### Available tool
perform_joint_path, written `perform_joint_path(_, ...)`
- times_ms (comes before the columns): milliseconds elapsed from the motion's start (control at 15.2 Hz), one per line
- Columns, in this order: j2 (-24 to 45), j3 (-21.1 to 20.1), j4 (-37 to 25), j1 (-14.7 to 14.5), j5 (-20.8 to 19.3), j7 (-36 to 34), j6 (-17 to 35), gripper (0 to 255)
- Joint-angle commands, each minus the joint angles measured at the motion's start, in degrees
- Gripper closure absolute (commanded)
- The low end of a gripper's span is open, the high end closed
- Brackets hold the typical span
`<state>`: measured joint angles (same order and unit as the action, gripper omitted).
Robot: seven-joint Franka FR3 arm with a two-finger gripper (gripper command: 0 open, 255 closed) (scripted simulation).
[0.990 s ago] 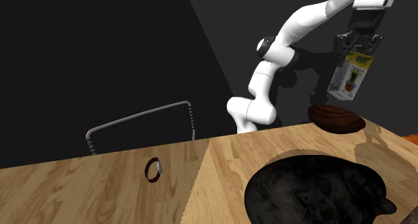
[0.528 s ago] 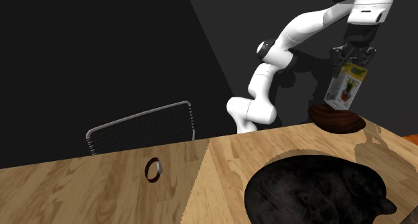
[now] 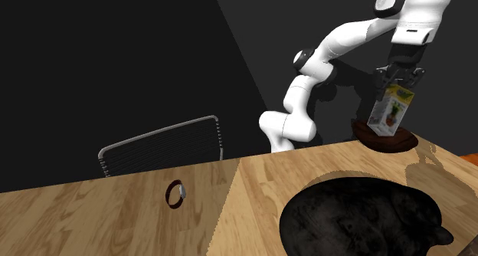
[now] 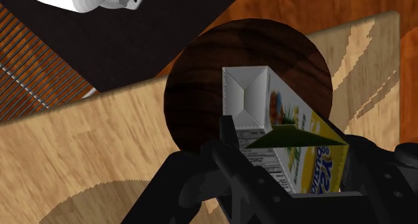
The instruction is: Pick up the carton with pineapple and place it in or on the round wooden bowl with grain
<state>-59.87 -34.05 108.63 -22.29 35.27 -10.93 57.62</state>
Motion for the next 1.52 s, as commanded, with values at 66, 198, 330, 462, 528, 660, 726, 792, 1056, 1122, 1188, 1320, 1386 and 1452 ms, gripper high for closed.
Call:
perform_joint_path(66, -0.22, -0.05, 0.41, -0.05, 0.07, 0.09, 0.23, 255)
perform_joint_path(198, -0.22, -0.05, 0.41, -0.05, 0.07, 0.09, 0.23, 255)
perform_joint_path(330, -0.22, -0.05, 0.41, -0.05, 0.07, 0.09, 0.23, 255)
perform_joint_path(462, -0.23, -0.05, 0.42, -0.05, 0.07, 0.09, 0.23, 0)
perform_joint_path(528, -0.23, -0.05, 0.42, -0.05, 0.07, 0.09, 0.23, 0)
perform_joint_path(660, -0.23, -0.05, 0.42, -0.05, 0.07, 0.09, 0.23, 0)
perform_joint_path(726, -0.23, -0.05, 0.42, -0.05, 0.07, 0.09, 0.23, 0)
perform_joint_path(792, -0.23, -0.05, 0.42, -0.05, 0.07, 0.09, 0.23, 0)
perform_joint_path(1056, 6.17, 0.65, -10.67, 1.87, -1.25, -2.11, -4.45, 0)
perform_joint_path(1122, 6.17, 0.65, -10.67, 1.86, -1.25, -2.11, -4.45, 0)
perform_joint_path(1188, 6.17, 0.65, -10.66, 1.86, -1.25, -2.11, -4.45, 0)
perform_joint_path(1320, 6.17, 0.65, -10.67, 1.86, -1.25, -2.11, -4.45, 0)
perform_joint_path(1386, 6.17, 0.65, -10.67, 1.86, -1.25, -2.11, -4.45, 0)
perform_joint_path(1452, 6.17, 0.65, -10.67, 1.86, -1.25, -2.11, -4.45, 0)
